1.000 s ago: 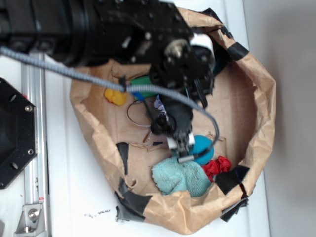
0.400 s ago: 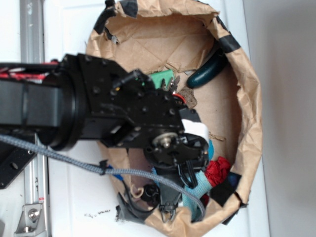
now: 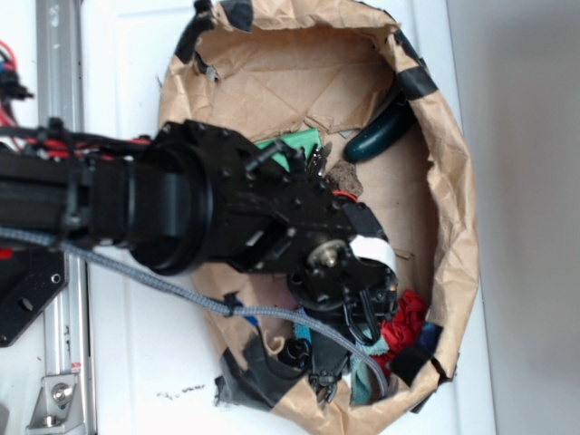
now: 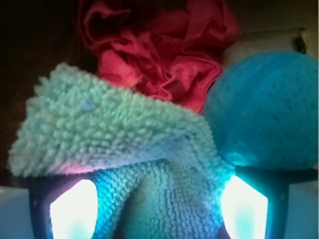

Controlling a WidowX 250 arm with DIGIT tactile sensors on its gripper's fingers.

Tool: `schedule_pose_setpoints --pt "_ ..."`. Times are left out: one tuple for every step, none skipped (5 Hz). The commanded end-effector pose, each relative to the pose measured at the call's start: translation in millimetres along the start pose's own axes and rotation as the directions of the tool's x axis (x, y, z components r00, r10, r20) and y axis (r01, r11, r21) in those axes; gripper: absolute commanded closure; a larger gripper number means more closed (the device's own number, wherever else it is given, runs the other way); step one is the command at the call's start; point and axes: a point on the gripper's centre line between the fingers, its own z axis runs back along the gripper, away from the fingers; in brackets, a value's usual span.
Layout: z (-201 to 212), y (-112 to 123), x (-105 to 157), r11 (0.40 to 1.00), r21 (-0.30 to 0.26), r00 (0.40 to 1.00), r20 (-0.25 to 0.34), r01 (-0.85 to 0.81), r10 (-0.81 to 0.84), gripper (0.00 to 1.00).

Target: Grab the blue cloth.

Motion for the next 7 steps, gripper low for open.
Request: schedule_pose_setpoints --pt "-2.7 12.7 -0.4 1.0 -0.003 1.0 0.006 -0.022 0.022 1.0" --pt "8.5 13.7 1.1 1.0 0.004 0.999 0.029 -0.017 0.016 1.0" --pt "24.6 17.0 1.0 0.999 0.047 0.998 0.054 -0.027 0.025 1.0" --pt "63.7 44.4 -7.9 0.976 0.182 0.989 0.114 -0.117 0.098 1.0" --pt "99.9 73.3 -21.2 0.952 0.207 0.961 0.207 -0.227 0.184 1.0" --pt "126.1 85.3 -21.7 0.935 0.211 0.94 0.25 -0.286 0.231 1.0" --pt "117.4 77.0 -11.5 0.95 0.182 0.958 0.177 -0.255 0.224 1.0"
